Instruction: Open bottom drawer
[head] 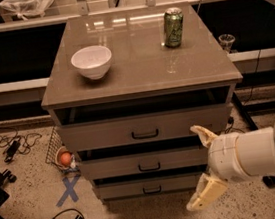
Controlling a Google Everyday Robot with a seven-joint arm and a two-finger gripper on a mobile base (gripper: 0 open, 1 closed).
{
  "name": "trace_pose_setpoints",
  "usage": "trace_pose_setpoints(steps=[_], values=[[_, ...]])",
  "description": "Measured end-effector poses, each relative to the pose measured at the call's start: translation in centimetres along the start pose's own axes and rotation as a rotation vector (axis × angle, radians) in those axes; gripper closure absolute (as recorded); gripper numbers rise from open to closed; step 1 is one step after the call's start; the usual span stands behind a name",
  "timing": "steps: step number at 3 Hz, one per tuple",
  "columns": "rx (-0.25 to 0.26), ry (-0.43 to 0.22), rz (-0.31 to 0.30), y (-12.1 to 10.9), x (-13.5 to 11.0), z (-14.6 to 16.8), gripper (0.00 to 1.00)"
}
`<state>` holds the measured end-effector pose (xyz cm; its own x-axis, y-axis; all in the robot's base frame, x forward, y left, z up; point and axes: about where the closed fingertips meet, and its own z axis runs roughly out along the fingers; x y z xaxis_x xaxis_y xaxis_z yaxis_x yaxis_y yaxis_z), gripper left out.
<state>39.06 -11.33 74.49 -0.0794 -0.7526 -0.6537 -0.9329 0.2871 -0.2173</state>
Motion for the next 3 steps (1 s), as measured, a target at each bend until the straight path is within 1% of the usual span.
trace_pose_setpoints(steps=[1, 2, 3], values=[[0.099, -0.029, 0.028, -0.6, 1.4, 2.3, 0.00], [0.154, -0.021, 0.026, -2.0, 1.4, 2.1, 0.00], [0.151, -0.025, 0.038, -1.7, 2.4, 3.9, 0.00]])
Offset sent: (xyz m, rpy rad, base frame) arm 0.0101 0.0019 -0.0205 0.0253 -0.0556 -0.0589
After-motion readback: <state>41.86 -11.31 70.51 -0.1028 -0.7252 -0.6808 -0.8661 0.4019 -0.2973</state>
